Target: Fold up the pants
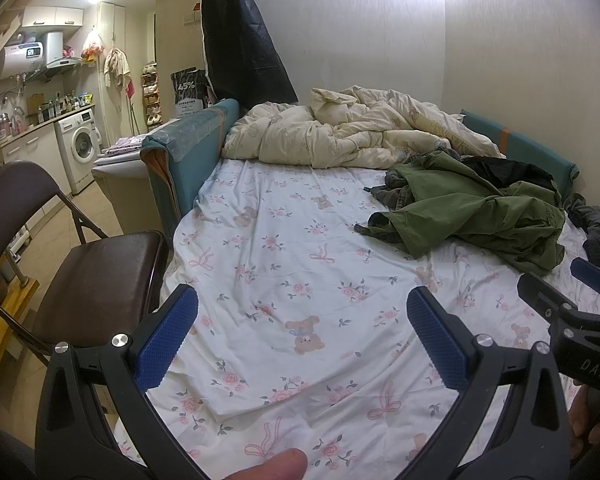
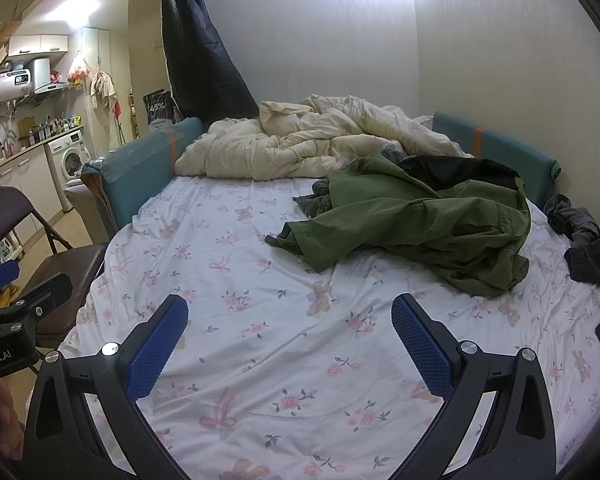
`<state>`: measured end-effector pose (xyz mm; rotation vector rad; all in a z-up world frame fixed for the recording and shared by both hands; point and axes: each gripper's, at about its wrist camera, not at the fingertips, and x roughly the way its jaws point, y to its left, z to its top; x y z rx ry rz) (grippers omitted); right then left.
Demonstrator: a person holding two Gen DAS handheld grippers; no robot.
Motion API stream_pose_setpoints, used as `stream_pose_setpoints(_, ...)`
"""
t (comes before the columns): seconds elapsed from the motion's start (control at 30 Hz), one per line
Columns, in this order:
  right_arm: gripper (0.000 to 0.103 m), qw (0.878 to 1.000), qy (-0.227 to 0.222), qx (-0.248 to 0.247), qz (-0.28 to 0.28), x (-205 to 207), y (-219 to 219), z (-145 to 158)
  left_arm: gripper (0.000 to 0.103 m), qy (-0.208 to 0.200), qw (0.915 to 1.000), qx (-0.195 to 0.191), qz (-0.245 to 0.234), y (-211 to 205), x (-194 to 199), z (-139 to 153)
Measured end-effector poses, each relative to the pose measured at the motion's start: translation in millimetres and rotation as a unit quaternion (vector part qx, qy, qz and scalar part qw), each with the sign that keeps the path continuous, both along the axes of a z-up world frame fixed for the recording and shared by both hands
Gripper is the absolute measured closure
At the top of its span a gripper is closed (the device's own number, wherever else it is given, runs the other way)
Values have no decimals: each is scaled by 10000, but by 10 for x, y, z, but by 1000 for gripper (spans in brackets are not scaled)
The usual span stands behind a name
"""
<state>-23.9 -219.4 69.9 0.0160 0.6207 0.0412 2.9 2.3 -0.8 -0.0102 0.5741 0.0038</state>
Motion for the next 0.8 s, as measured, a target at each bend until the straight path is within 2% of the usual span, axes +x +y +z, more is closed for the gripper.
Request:
stream_pose_setpoints(0.57,0,9999,97,100,-72,25,-98,-31,0,43,9999,100,58,53,-1,-18)
stream_pose_setpoints(0.67,0,9978,364,455,-329,177,-363,-18,0,219,9992,309,151,111,94,-35)
stream_pose_setpoints(0.8,0,9893,489,750,-1153,494,-908,1,0,492,9984,62,253,227,293,-63)
